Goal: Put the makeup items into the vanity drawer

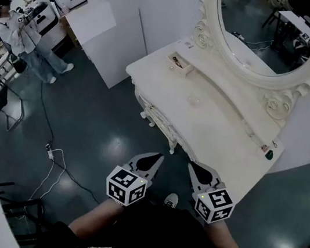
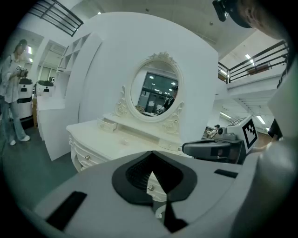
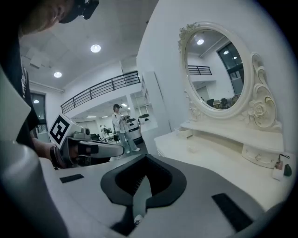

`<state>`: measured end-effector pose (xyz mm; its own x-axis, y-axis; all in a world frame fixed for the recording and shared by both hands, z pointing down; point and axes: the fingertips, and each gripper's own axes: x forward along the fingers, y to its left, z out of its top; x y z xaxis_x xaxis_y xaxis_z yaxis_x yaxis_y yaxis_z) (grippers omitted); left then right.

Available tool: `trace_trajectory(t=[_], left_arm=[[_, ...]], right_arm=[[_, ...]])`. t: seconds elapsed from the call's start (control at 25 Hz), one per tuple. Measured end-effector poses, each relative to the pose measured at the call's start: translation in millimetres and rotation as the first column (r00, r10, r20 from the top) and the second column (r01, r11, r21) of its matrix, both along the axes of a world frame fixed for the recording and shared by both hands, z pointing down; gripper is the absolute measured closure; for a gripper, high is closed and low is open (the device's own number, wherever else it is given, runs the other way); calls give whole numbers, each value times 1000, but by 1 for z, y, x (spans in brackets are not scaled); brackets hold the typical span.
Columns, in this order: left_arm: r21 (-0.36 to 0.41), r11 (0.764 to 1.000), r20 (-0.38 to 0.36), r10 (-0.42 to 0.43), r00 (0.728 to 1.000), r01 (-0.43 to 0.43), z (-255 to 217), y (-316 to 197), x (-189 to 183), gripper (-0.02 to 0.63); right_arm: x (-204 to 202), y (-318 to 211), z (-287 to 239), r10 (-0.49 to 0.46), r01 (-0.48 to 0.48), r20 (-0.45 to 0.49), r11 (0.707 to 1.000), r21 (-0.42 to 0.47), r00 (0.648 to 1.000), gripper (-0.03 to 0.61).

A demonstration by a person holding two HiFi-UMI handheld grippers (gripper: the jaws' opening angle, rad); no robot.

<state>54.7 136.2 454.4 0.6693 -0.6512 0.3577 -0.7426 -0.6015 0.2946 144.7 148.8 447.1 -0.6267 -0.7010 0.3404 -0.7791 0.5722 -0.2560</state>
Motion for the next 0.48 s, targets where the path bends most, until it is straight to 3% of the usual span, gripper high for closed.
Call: trace_trajectory(t=[0.48], left_arm=[[-8,1000,-1,-5,1000,5,2,0,1,606]], right_arm=[[1,-3,0,-2,2,9,1000,-2,1000,551]])
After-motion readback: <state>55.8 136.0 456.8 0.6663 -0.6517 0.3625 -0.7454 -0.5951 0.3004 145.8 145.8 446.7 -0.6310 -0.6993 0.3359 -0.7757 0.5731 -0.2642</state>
